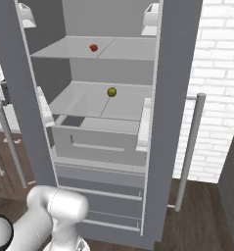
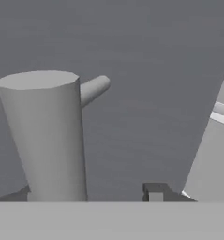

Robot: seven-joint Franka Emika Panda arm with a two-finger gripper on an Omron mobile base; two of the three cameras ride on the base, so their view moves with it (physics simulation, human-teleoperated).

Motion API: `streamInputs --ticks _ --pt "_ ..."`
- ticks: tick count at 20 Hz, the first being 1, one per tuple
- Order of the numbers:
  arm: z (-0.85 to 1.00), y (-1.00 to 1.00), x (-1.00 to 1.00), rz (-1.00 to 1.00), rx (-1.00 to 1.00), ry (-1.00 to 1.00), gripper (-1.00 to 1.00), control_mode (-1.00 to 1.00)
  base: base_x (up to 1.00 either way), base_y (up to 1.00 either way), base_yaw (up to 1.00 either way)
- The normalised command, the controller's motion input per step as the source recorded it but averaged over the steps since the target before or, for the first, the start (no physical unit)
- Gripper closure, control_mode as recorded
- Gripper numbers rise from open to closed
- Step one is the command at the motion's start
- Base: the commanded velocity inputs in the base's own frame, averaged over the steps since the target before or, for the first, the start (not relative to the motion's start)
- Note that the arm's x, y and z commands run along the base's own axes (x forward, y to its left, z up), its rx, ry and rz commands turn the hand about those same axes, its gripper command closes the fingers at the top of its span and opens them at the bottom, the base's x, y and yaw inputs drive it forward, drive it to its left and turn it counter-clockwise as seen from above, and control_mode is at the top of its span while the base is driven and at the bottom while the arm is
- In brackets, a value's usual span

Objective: Take the strawberry from the fridge and place it on top of the pancake, located on the dining counter.

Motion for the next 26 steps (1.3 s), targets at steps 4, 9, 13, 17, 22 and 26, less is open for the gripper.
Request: streamInputs --ticks 4,9,13,17,22,26 --pt "-0.06 0.55 0.16 -0.13 -0.01 -0.04 -1.00 -1.00 0.00 0.00 0.00" --pt "-0.24 0.26 0.22 -0.15 0.00 -0.03 -1.00 -1.00 0.00 0.00 0.00" --pt "-0.22 0.01 -0.12 -0.02 0.00 0.01 -1.00 -1.00 0.00 0.00 0.00" --pt "0.00 0.11 -0.07 0.00 0.03 0.00 -1.00 -1.00 0.00 0.00 0.00" --pt "0.00 -0.37 -0.51 0.09 0.15 0.06 -1.00 -1.00 0.00 0.00 0.00" --pt "0.02 -0.49 -0.76 0.17 0.20 0.12 -1.00 -1.00 0.00 0.00 0.00"
